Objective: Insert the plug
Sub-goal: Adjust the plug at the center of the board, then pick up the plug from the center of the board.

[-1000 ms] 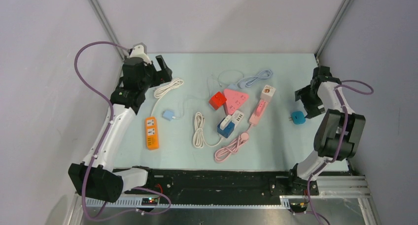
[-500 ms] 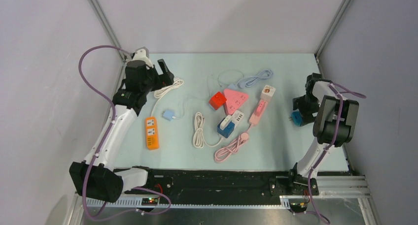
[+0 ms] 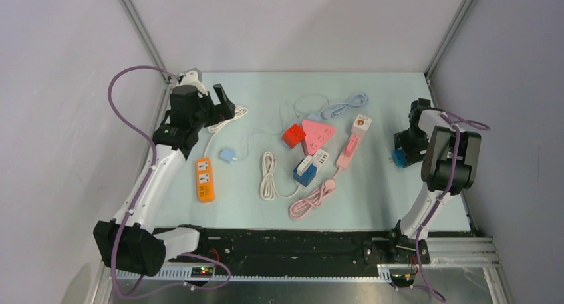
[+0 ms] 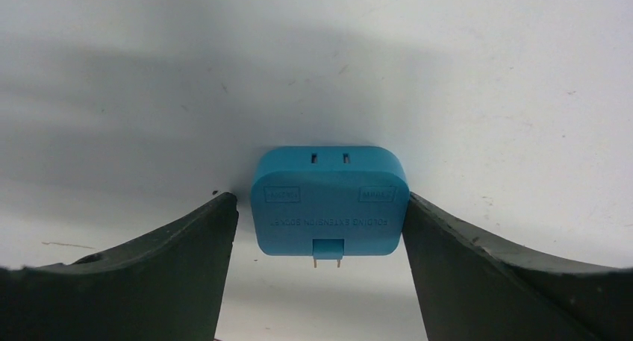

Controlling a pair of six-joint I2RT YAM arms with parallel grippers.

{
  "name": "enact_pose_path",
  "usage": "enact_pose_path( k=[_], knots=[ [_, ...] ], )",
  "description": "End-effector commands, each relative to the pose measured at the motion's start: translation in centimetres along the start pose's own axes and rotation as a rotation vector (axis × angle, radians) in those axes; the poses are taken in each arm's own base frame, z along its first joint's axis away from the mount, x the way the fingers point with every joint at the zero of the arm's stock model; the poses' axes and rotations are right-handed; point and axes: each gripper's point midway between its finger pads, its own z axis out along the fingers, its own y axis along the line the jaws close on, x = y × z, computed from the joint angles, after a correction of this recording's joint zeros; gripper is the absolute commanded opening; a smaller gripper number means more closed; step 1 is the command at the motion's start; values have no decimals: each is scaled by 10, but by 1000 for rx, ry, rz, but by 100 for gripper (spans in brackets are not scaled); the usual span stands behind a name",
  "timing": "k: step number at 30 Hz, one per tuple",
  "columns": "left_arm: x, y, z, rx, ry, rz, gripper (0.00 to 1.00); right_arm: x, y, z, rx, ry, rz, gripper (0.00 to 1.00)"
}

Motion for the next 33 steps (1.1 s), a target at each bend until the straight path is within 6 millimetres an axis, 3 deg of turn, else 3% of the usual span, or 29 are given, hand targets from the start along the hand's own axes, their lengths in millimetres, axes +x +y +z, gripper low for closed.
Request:
enact_pose_path(
  k=[1, 11, 13, 15, 17, 22, 23, 25, 33],
  knots=[
    [-12, -15, -12, 79, -41, -15, 100, -3, 19, -10, -72, -72, -95, 81],
    [-6, -25, -13, 131, -12, -22, 100, 8, 77, -99, -415, -231, -317, 68],
    [-5, -27, -12, 137, -6, -22, 100, 9, 85, -122, -484, -269, -343, 66],
    [-5, -28, -10, 139, -3, -21, 100, 10, 86, -129, -496, -279, -343, 67],
    [-6, -30, -9, 141, -3, -21, 100, 8, 74, -121, -433, -253, -299, 72],
    [-8, -32, -10, 143, -6, -16, 100, 10, 37, -73, -250, -44, -145, 86],
    [-8, -31, -10, 142, -9, -14, 100, 18, 37, -63, -241, 16, -154, 94],
    [-9, -31, -10, 141, -11, -12, 100, 21, 36, -52, -226, 66, -162, 99],
    [-11, -31, -10, 137, -18, -1, 100, 24, 34, -32, -166, 96, -145, 99]
  ],
)
